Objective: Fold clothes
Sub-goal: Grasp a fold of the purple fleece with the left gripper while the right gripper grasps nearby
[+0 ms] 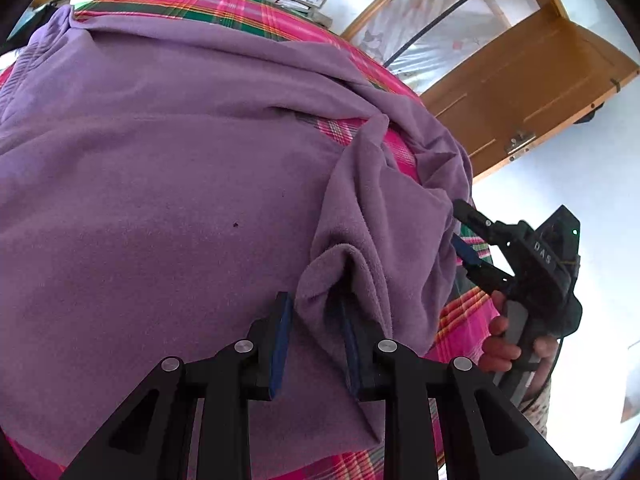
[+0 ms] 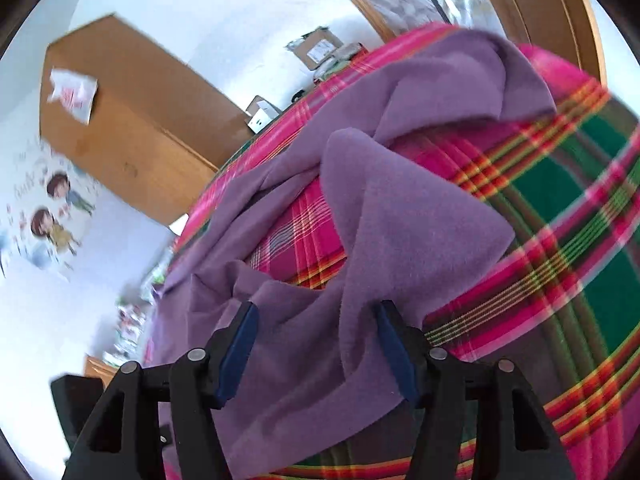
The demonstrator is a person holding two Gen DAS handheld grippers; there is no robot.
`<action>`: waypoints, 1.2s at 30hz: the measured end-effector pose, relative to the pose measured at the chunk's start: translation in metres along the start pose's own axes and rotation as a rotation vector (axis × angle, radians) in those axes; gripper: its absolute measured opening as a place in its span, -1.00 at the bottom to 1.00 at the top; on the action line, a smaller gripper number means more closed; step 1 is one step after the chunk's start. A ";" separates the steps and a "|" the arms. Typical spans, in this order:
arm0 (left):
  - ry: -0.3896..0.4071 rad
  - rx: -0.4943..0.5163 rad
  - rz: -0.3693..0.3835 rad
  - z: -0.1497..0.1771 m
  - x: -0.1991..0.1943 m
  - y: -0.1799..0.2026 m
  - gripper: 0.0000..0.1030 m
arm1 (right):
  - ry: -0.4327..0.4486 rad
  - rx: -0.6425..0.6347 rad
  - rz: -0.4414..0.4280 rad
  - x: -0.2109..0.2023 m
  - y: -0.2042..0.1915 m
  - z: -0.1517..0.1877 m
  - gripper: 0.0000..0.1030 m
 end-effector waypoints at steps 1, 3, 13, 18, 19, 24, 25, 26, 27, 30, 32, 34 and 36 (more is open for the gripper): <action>0.001 0.004 -0.003 0.000 0.000 0.000 -0.50 | -0.001 0.009 -0.002 0.001 0.002 0.000 0.21; 0.004 0.010 -0.010 -0.001 0.001 0.002 -0.50 | 0.002 -0.005 0.013 0.001 0.001 0.002 0.26; 0.018 0.074 -0.078 0.001 0.006 0.013 -0.50 | 0.006 -0.229 0.366 0.020 -0.026 0.005 0.10; 0.019 0.085 -0.096 0.002 0.007 0.016 -0.50 | 0.030 -0.296 0.503 0.021 -0.029 0.009 -0.44; 0.019 0.087 -0.100 0.003 0.007 0.016 -0.50 | 0.034 -0.301 0.508 0.021 -0.030 0.009 -0.47; 0.019 0.084 -0.111 0.003 0.007 0.018 -0.50 | 0.049 -0.279 0.481 0.016 -0.030 0.008 -0.64; 0.019 0.082 -0.114 0.003 0.007 0.018 -0.50 | 0.061 -0.274 0.476 0.011 -0.029 0.006 -0.65; 0.021 0.084 -0.118 0.003 0.007 0.019 -0.50 | 0.074 -0.268 0.470 0.006 -0.028 0.005 -0.65; 0.024 0.089 -0.123 0.003 0.008 0.021 -0.50 | 0.086 -0.263 0.465 0.001 -0.027 0.003 -0.65; 0.037 0.111 -0.136 0.002 0.009 0.028 -0.50 | 0.136 -0.252 0.466 -0.012 -0.025 -0.005 -0.66; 0.048 0.130 -0.143 0.002 0.008 0.034 -0.50 | 0.180 -0.237 0.476 -0.034 -0.020 -0.007 -0.66; 0.050 0.151 -0.155 0.003 0.010 0.040 -0.50 | 0.216 -0.228 0.487 -0.052 -0.014 -0.009 -0.66; 0.049 0.166 -0.163 0.005 0.011 0.045 -0.50 | 0.254 -0.223 0.517 -0.066 -0.009 -0.014 -0.66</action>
Point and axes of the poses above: each gripper's, at about its wrist camera, not at the fingertips, and x roughly the way its jaws point, y to its right, z to its underside, the point moved 7 cm from there along x, roughly the way its jaws point, and after that the axes turned 6 degrees about -y, right-handed, at the moved point
